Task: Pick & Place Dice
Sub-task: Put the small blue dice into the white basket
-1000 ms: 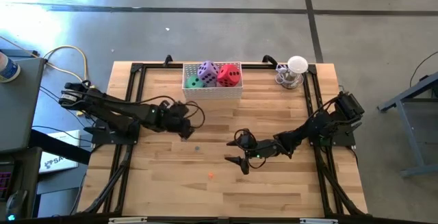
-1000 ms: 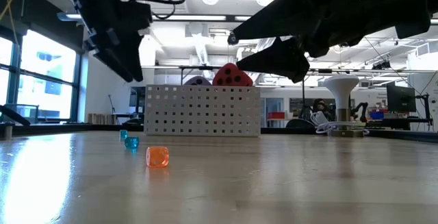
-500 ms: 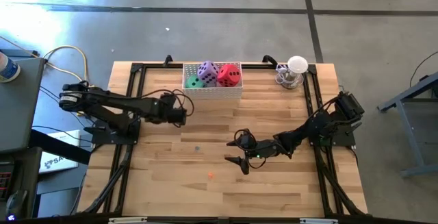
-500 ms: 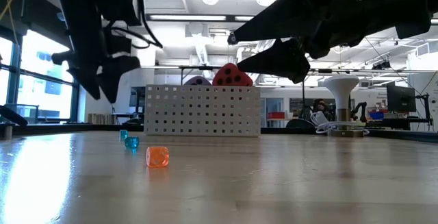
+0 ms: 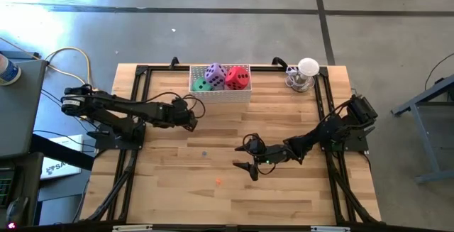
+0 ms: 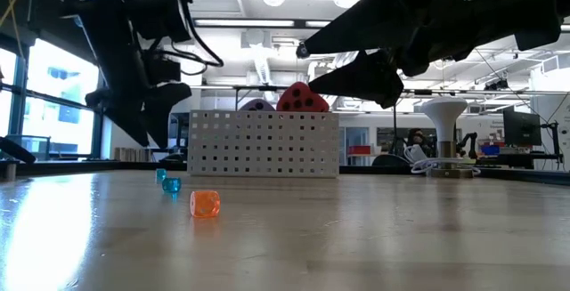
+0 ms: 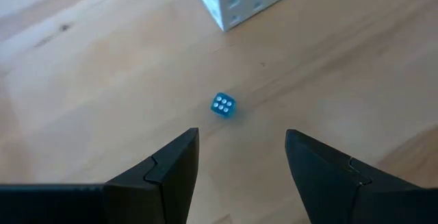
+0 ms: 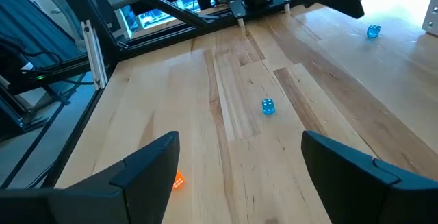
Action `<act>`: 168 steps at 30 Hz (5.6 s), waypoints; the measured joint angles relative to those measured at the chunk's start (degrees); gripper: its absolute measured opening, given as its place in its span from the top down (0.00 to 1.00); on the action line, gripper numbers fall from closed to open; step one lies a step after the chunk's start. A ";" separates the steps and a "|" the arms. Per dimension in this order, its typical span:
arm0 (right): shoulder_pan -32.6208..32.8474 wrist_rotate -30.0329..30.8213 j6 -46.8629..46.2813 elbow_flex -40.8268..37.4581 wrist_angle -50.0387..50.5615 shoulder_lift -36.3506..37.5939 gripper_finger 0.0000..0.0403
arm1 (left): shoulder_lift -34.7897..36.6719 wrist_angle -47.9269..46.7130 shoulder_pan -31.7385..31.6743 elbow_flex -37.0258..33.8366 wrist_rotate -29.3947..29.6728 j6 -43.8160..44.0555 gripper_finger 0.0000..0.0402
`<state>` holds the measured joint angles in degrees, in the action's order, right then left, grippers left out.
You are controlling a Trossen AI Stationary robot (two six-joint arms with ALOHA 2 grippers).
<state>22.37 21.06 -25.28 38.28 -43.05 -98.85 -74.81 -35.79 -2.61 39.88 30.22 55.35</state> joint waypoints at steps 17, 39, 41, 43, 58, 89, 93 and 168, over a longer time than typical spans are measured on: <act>0.02 0.00 0.02 0.00 0.04 0.00 0.26 | -3.29 4.62 -2.95 -0.79 -2.32 -1.41 0.48; 0.02 0.00 0.04 0.00 0.07 0.00 0.26 | -11.74 7.79 -6.23 -0.70 -1.57 -4.41 0.48; 0.00 0.00 0.04 0.00 0.09 0.00 0.26 | -12.41 8.01 -6.23 -0.61 -1.38 -4.50 0.48; 0.00 0.01 0.04 0.00 0.07 0.00 0.26 | -12.95 8.10 -6.23 -0.57 -1.36 -4.50 0.48; 0.01 0.02 0.04 0.00 0.09 0.00 0.26 | -13.11 9.54 -6.25 -0.68 -0.55 -5.00 0.53; 0.01 0.02 0.04 0.00 0.09 -0.02 0.26 | -13.20 9.22 -6.27 -0.77 -0.33 -5.26 0.84; 0.02 0.02 0.04 0.00 0.09 -0.02 0.26 | -13.22 9.59 -5.83 -0.81 0.00 -7.65 0.86; 0.00 1.33 0.02 0.02 1.31 -0.02 0.26 | -0.89 37.28 -3.80 2.64 4.16 -42.40 0.66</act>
<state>22.37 22.39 -25.26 38.30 -41.74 -98.87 -75.69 1.48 -6.41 42.52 34.38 12.95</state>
